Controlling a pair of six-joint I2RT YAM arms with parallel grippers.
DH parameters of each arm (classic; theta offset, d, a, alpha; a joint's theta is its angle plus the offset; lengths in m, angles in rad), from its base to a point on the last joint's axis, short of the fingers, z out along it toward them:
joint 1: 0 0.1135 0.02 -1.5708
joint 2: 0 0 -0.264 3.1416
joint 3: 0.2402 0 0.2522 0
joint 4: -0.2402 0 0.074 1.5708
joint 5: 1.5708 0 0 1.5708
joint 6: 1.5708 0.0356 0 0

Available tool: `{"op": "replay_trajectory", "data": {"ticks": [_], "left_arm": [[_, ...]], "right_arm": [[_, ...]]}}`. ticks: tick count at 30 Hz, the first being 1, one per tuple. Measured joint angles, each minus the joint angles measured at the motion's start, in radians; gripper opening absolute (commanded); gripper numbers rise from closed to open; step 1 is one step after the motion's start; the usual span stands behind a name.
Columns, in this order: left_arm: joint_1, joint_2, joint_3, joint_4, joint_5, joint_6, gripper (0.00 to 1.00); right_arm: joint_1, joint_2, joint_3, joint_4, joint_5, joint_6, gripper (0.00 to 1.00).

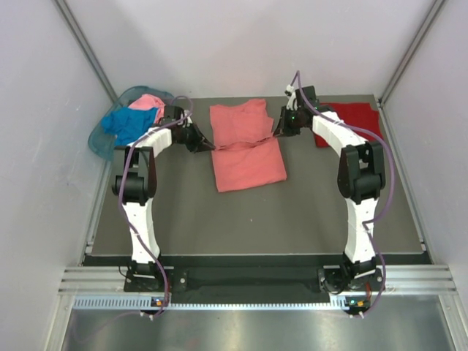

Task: Fold and stack the t-shirts
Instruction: Fold the tshirt

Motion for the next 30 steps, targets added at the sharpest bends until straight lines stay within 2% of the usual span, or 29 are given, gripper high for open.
{"op": "replay_trajectory", "data": {"ticks": [6, 8, 9, 12, 14, 15, 18, 21, 23, 26, 27, 30], "left_arm": [[0.007, 0.049, 0.064, 0.004, 0.034, 0.004, 0.00], [0.007, 0.056, 0.070, 0.003, 0.038, 0.005, 0.00], [0.007, 0.061, 0.076, 0.001, 0.040, 0.008, 0.02], [0.008, 0.084, 0.099, -0.003, 0.039, 0.021, 0.17], [0.010, 0.103, 0.116, -0.010, 0.035, 0.034, 0.18], [0.013, 0.111, 0.126, -0.018, 0.035, 0.038, 0.18], [0.025, 0.141, 0.188, -0.053, 0.029, 0.066, 0.22], [0.043, 0.138, 0.225, -0.090, -0.014, 0.104, 0.24], [0.046, 0.109, 0.210, -0.104, -0.069, 0.129, 0.23], [0.040, 0.019, 0.129, -0.111, -0.129, 0.150, 0.23], [0.030, -0.019, 0.095, -0.107, -0.140, 0.154, 0.23], [-0.017, -0.086, 0.037, -0.095, -0.140, 0.166, 0.23]], "right_arm": [[-0.014, 0.029, 0.021, 0.026, -0.013, 0.013, 0.00], [-0.018, 0.040, 0.021, 0.028, -0.014, 0.019, 0.03], [-0.020, 0.046, 0.021, 0.029, -0.015, 0.023, 0.08], [-0.022, 0.066, 0.021, 0.039, -0.016, 0.031, 0.11], [-0.023, 0.078, 0.025, 0.044, -0.021, 0.034, 0.18], [-0.024, 0.084, 0.029, 0.048, -0.027, 0.035, 0.27], [-0.031, 0.096, 0.042, 0.061, -0.039, 0.045, 0.40], [-0.040, 0.086, 0.039, 0.060, -0.026, 0.047, 0.46], [-0.046, 0.059, 0.012, 0.057, -0.014, 0.043, 0.46], [-0.051, -0.010, -0.055, 0.050, -0.012, 0.036, 0.34], [-0.051, -0.041, -0.080, 0.049, -0.013, 0.035, 0.26], [-0.050, -0.091, -0.114, 0.059, -0.026, 0.034, 0.20]]}}
